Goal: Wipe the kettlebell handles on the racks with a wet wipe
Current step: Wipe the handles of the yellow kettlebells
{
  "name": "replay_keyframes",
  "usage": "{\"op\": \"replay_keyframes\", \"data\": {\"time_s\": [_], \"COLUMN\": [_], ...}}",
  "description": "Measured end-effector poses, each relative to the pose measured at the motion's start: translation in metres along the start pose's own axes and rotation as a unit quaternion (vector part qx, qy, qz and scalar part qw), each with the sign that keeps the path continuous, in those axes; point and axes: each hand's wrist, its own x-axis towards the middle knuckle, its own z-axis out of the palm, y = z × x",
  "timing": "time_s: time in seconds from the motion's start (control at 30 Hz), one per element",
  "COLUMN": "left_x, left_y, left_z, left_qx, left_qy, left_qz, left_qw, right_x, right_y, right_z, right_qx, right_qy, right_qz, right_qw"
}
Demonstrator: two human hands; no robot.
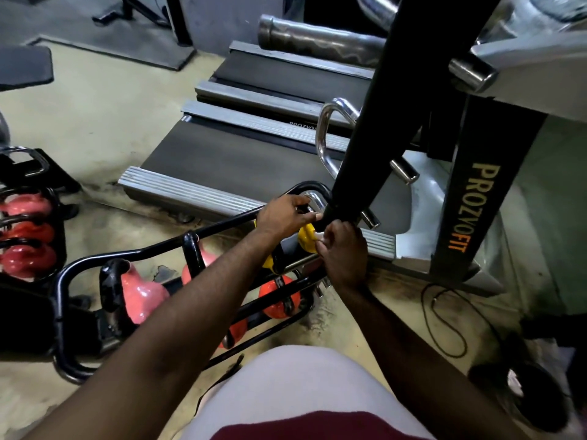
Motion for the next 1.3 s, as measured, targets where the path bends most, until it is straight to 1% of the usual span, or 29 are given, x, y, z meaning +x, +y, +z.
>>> {"op": "replay_keyframes", "data": {"time_s": [0.13,0.2,0.4,0.53,0.63,0.77,0.8,0.87,0.93,1.0,1.03,1.07,1.17,1.3], "left_x": [0.003,0.005,0.013,0.016,0.017,0.018,0.017,0.014,0.013,0.011,0.011,0.011,0.012,0.008], "left_y": [0.006,0.004,0.003,0.002,-0.007,-0.010,-0.010,-0.012,-0.012,-0.006,-0.002,0.001,-0.001,-0.011], "left_z": [-0.002,-0.003,-0.005,-0.003,-0.004,-0.007,-0.007,-0.006,-0.004,0.000,0.002,0.002,-0.004,-0.004], "left_qx": [0.003,-0.005,-0.029,-0.029,-0.024,-0.030,-0.028,-0.026,-0.028,-0.021,-0.020,-0.020,-0.017,-0.008], "left_qy": [-0.007,-0.017,-0.074,-0.071,-0.063,-0.049,-0.044,-0.033,-0.025,-0.027,-0.029,-0.030,-0.029,-0.025], "left_qz": [0.019,0.025,0.061,0.068,0.057,0.047,0.045,0.037,0.033,0.042,0.048,0.052,0.049,0.040], "left_qw": [1.000,1.000,0.995,0.995,0.996,0.997,0.998,0.998,0.999,0.999,0.998,0.998,0.998,0.999], "right_x": [-0.017,-0.019,-0.028,-0.023,-0.010,0.020,0.026,0.027,0.016,-0.002,-0.010,-0.015,-0.014,-0.016], "right_y": [0.024,0.025,0.016,0.024,0.021,-0.002,-0.008,-0.017,-0.016,-0.004,0.004,0.009,0.009,0.009], "right_z": [-0.001,-0.001,0.006,0.004,-0.002,-0.016,-0.016,-0.012,-0.008,-0.005,-0.004,-0.003,-0.001,-0.001], "right_qx": [0.019,0.036,0.103,0.095,0.134,0.198,0.195,0.148,0.070,-0.034,-0.070,-0.081,-0.047,0.087], "right_qy": [0.032,0.031,-0.018,-0.058,-0.099,-0.091,-0.088,-0.082,-0.053,-0.016,-0.001,0.009,0.015,-0.019], "right_qz": [0.032,0.041,0.073,0.083,0.087,0.082,0.077,0.065,0.042,0.017,0.016,0.020,0.027,0.073], "right_qw": [0.999,0.998,0.992,0.990,0.982,0.972,0.974,0.983,0.995,0.999,0.997,0.996,0.998,0.993]}}
